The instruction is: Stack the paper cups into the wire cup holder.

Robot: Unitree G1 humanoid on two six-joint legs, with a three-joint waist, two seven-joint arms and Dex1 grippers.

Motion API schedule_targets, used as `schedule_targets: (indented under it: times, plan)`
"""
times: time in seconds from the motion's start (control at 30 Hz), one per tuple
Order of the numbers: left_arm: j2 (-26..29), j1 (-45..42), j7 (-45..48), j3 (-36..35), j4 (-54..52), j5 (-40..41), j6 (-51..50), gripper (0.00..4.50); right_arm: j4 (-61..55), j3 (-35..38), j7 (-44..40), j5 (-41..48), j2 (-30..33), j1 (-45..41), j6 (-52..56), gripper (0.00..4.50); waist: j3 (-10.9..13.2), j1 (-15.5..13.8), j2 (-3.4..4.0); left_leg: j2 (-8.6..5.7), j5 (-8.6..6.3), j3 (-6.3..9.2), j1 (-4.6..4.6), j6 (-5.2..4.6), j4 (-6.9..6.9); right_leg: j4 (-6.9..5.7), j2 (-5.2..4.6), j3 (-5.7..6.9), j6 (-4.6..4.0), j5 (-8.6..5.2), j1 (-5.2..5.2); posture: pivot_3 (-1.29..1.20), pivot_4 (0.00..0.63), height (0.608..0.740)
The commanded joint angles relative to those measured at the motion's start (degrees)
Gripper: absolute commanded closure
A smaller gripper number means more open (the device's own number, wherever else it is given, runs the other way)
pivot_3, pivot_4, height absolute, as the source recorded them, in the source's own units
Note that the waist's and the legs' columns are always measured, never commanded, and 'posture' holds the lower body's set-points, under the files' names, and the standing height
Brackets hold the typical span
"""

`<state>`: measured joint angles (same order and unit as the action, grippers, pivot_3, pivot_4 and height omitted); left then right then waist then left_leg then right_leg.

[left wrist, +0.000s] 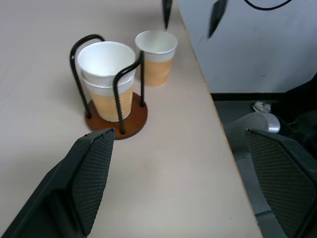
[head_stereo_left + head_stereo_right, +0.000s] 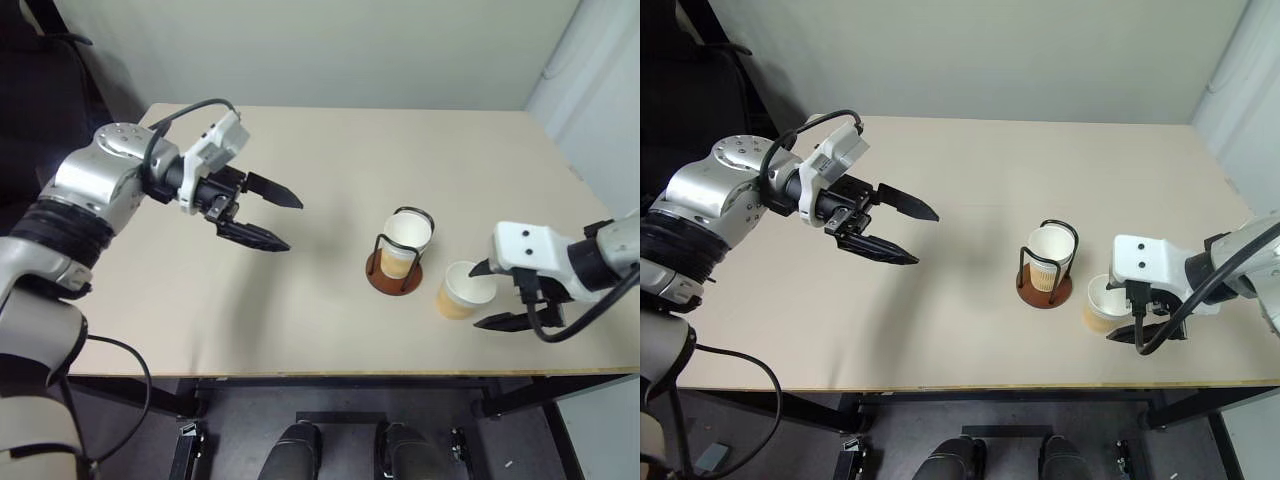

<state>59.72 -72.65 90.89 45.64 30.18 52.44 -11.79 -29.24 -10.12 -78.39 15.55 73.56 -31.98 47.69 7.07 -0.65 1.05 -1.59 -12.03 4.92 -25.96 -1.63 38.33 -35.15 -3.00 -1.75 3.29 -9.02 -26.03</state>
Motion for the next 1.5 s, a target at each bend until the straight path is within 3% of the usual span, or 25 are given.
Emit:
schedule_targets:
  times: [0.03,0.37,0.4,0.47,0.77,0.8,1.03,1.3,1.5]
  plan:
    - [1.58,0.12,1.61,-2.51,-2.88,2.19,-0.58,0.00,0.56,-1.16,0.21,-1.93,0.38,-0.23,-3.45,0.52,0.00,-0.05,0.00,0.01,0.01,0.03,-0.02,0.00,0.01,0.01,-0.02,-0.01,0.01,0.01,0.01,0.00,0.150,0.740]
    - [2.62,0.46,1.61,-2.91,-4.83,2.98,-2.02,0.00,4.45,-7.19,-0.14,-8.40,-1.39,0.33,-10.98,0.52,0.00,-0.23,-0.01,-0.14,0.03,0.23,-0.08,-0.01,0.01,0.10,-0.10,0.07,0.07,0.04,0.07,0.00,0.150,0.740]
    - [2.65,0.49,1.61,-2.98,-4.89,2.97,-2.07,0.00,4.79,-7.66,-0.34,-9.06,-1.51,0.28,-11.66,0.68,0.00,-0.24,-0.01,-0.14,0.04,0.23,-0.08,-0.02,0.01,0.11,-0.09,0.08,0.07,0.04,0.07,0.00,0.150,0.740]
    - [2.71,0.56,1.61,-3.03,-4.99,2.89,-2.10,0.00,5.74,-8.56,-0.44,-10.67,-1.85,0.20,-13.46,1.10,0.00,-0.23,-0.01,-0.15,0.04,0.25,-0.08,-0.01,0.01,0.11,-0.10,0.08,0.07,0.04,0.08,0.00,0.150,0.740]
    - [2.80,0.72,1.61,-3.08,-5.31,2.67,-2.26,0.00,6.89,-8.07,-2.88,-13.25,-1.92,0.15,-16.54,4.34,0.00,-0.24,-0.01,-0.17,0.06,0.29,-0.09,-0.01,0.01,0.12,-0.10,0.08,0.08,0.06,0.10,0.00,0.150,0.740]
    - [2.76,0.71,1.61,-3.11,-5.29,2.65,-2.26,0.00,6.88,-7.59,-3.20,-13.22,-1.60,0.06,-16.60,4.43,0.00,-0.24,-0.01,-0.17,0.06,0.29,-0.09,-0.01,0.01,0.12,-0.10,0.08,0.08,0.06,0.10,0.00,0.150,0.740]
    - [2.47,0.57,1.61,-3.08,-4.82,2.50,-2.28,0.00,6.62,-2.95,-4.17,-11.58,-0.49,-4.93,-14.25,4.43,0.00,-0.19,0.00,-0.18,0.06,0.29,-0.09,0.02,-0.02,0.14,-0.10,0.08,0.08,0.06,0.10,0.00,0.150,0.740]
    - [1.95,0.09,1.61,-2.56,-4.11,2.10,-2.10,0.00,7.96,-2.55,-8.61,-8.07,-2.20,-25.45,-6.63,4.43,-0.01,-0.12,-0.01,-0.17,0.10,0.38,-0.08,0.09,-0.16,0.16,-0.07,0.11,-0.06,0.02,0.04,0.00,0.150,0.740]
    - [1.56,0.10,1.61,-2.36,-3.82,2.04,-2.16,0.00,9.69,-5.83,-9.21,-8.89,-6.30,-34.16,-4.46,4.43,0.00,-0.16,0.00,-0.19,0.13,0.42,-0.11,0.22,-0.20,0.15,-0.08,0.16,-0.15,-0.06,-0.01,0.00,0.150,0.740]
